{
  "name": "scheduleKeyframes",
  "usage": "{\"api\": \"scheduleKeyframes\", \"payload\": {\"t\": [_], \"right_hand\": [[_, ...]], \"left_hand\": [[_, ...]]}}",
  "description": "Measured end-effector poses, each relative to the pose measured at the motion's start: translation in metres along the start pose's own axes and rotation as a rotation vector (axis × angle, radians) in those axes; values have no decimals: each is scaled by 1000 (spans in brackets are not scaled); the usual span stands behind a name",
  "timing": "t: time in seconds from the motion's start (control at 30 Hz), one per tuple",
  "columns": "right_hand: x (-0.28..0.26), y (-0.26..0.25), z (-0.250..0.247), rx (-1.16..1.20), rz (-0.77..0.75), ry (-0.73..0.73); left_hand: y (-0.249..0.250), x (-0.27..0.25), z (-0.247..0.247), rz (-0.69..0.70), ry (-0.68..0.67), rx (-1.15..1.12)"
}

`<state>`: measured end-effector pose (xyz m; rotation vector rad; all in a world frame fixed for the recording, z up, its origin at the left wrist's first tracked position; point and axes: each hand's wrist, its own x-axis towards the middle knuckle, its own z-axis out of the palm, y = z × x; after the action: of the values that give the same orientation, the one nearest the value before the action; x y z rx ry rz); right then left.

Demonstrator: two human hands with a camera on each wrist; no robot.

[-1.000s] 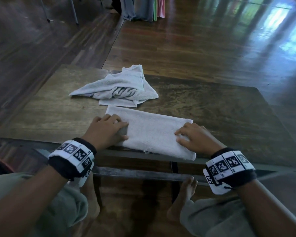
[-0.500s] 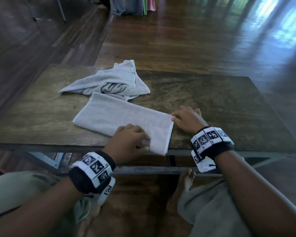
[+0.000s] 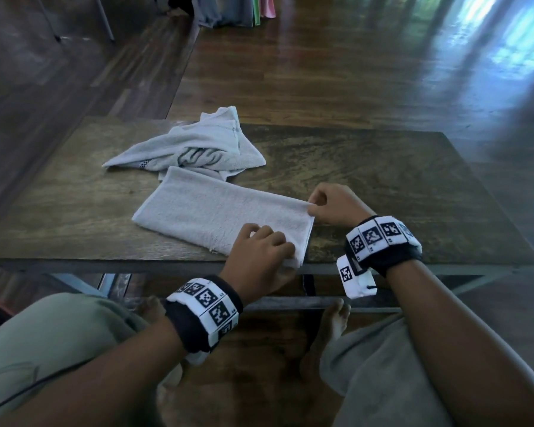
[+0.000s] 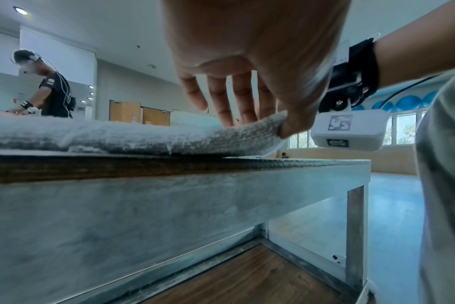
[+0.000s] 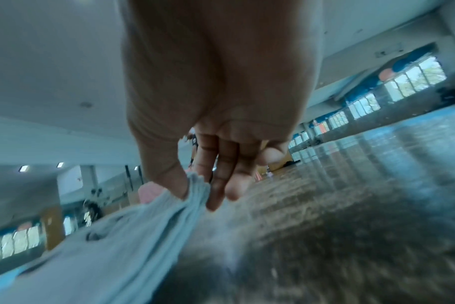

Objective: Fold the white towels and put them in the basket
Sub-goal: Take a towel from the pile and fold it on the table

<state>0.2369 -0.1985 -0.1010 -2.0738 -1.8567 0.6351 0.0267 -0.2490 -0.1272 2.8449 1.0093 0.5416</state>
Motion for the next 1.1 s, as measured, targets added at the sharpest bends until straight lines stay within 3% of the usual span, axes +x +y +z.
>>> {"api": "scheduleKeyframes", "payload": {"t": [0.17, 0.27, 0.37, 0.47, 0.67, 0.9, 1.1], "right_hand": [[-18, 7, -34, 293, -94, -28], [-31, 5, -64, 425, -161, -167], [-32, -6, -91, 386, -198, -368], [-22, -28, -107, 225, -233, -497], [28, -88, -98, 7, -317, -489], [99, -150, -36, -43, -340, -454], [132, -161, 17, -95, -279, -481]], "left_hand": [[22, -1, -17, -6, 189, -141], [28, -2, -39, -29, 327, -220], [18, -7, -58, -45, 363, -206], [-2, -13, -75, -109, 321, -171], [-69, -26, -108, -322, 155, -140], [-137, -43, -105, -538, -54, -91], [-167, -49, -80, -647, -255, -169]]}}
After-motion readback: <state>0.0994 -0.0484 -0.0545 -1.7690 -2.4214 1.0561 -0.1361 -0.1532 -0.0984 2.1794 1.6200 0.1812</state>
